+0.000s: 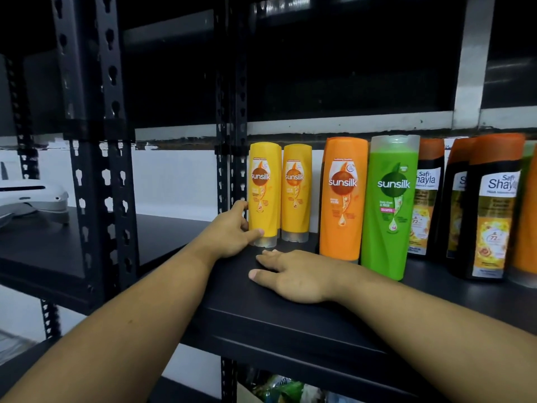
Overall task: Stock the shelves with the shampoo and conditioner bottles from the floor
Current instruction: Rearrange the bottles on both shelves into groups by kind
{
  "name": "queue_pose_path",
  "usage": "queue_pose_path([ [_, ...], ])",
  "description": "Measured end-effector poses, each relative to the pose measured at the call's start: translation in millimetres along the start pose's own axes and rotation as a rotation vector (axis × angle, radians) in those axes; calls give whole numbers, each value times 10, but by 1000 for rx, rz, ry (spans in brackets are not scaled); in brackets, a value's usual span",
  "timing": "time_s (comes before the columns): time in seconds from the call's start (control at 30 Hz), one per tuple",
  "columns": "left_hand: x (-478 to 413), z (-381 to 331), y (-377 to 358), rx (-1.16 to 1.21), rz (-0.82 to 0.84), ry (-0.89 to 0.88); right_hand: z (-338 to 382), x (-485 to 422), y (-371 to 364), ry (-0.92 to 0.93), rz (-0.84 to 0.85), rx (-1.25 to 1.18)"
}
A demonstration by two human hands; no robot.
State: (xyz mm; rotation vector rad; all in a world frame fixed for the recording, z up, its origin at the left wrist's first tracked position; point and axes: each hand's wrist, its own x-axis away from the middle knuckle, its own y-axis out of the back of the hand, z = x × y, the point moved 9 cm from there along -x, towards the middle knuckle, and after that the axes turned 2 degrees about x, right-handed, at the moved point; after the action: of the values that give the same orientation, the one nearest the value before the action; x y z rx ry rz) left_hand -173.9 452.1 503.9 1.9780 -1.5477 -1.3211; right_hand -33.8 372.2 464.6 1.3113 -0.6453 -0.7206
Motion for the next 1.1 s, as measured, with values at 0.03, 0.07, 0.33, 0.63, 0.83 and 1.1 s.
queue_pose_path([
  [0.03,-3,0,-3,-1,-1,-2,-1,5,3,0,0,-1],
  [0.07,-4,5,-6,-3,-2,-2,0,6,3,0,-2,-3],
  [0.33,14,80,-47,-64,36,35,-10,15,15,0,-52,-3],
  [0.63,135,67,-28,-250,59,115,28,117,173,-25,-356,147],
  [0.83,388,-107,-70,-412,185,58,90,181,243,-16,-421,218],
  [1.1,987,-473,-185,-335,447,-38,22,201,226,-57,-366,145],
])
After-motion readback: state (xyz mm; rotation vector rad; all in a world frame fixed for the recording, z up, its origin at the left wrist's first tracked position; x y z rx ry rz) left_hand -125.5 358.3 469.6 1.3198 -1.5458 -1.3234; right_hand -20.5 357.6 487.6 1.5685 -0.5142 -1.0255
